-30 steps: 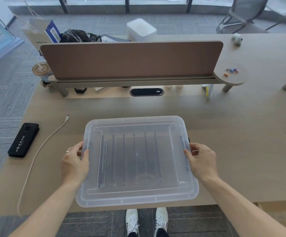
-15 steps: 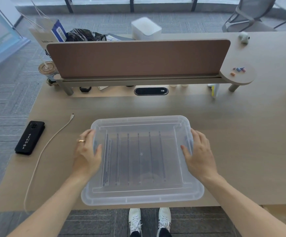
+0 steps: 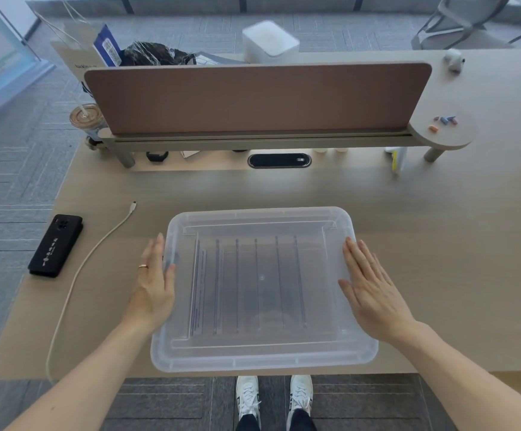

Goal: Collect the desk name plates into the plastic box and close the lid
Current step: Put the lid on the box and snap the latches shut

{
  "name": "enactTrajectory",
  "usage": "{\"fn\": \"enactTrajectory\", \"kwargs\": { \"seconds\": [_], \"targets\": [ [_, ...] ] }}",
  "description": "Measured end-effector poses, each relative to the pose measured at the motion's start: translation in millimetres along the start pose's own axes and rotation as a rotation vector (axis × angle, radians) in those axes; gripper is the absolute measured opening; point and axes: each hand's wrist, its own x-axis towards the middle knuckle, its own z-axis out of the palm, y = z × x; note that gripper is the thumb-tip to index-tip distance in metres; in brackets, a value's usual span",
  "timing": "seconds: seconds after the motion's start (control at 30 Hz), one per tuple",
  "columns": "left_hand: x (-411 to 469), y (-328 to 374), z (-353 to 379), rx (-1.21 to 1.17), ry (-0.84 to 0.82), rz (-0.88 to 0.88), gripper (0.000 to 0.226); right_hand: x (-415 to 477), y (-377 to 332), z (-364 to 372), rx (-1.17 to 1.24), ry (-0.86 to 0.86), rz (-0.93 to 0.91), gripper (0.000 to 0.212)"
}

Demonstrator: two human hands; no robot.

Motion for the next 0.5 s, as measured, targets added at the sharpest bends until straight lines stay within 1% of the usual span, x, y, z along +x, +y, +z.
{"fn": "enactTrajectory", "kwargs": {
  "seconds": [0.03, 0.1, 0.17, 0.2, 0.23, 0.27, 0.3, 0.33, 0.4, 0.5],
  "targets": [
    [-1, 2, 0, -0.075, -0.010, -0.088, 0.065, 0, 0, 1, 0.104, 0.013, 0.072, 0.069],
    [-3, 7, -1, -0.273, -0.067, -0.308, 0.072, 2, 0, 3, 0.397, 0.049, 0.308, 0.078],
    [-3, 5, -3, -0.507, -0.099, -0.484, 0.071, 7, 3, 3, 0.696, -0.041, 0.538, 0.087],
    [-3, 2, -5, -0.572, -0.112, -0.525, 0.069, 8, 5, 5, 0.815, -0.099, 0.612, 0.089],
    [-2, 1, -9, -0.584, -0.127, -0.533, 0.066, 8, 7, 5, 0.908, -0.141, 0.648, 0.083],
    [-2, -1, -13, -0.572, -0.132, -0.534, 0.060, 8, 7, 2, 0.970, -0.156, 0.656, 0.071],
    [-1, 0, -17, -0.553, -0.127, -0.533, 0.049, 10, 4, -3, 1.001, -0.153, 0.649, 0.058],
    [0, 2, -21, -0.526, -0.113, -0.533, 0.039, 11, 3, -5, 1.009, -0.139, 0.647, 0.049],
    [2, 10, -26, -0.496, -0.066, -0.511, 0.029, 11, 2, -8, 1.003, -0.114, 0.643, 0.042],
    [2, 23, -29, -0.420, -0.007, -0.455, 0.029, 12, -1, -11, 1.001, -0.072, 0.634, 0.033]
  ]
}}
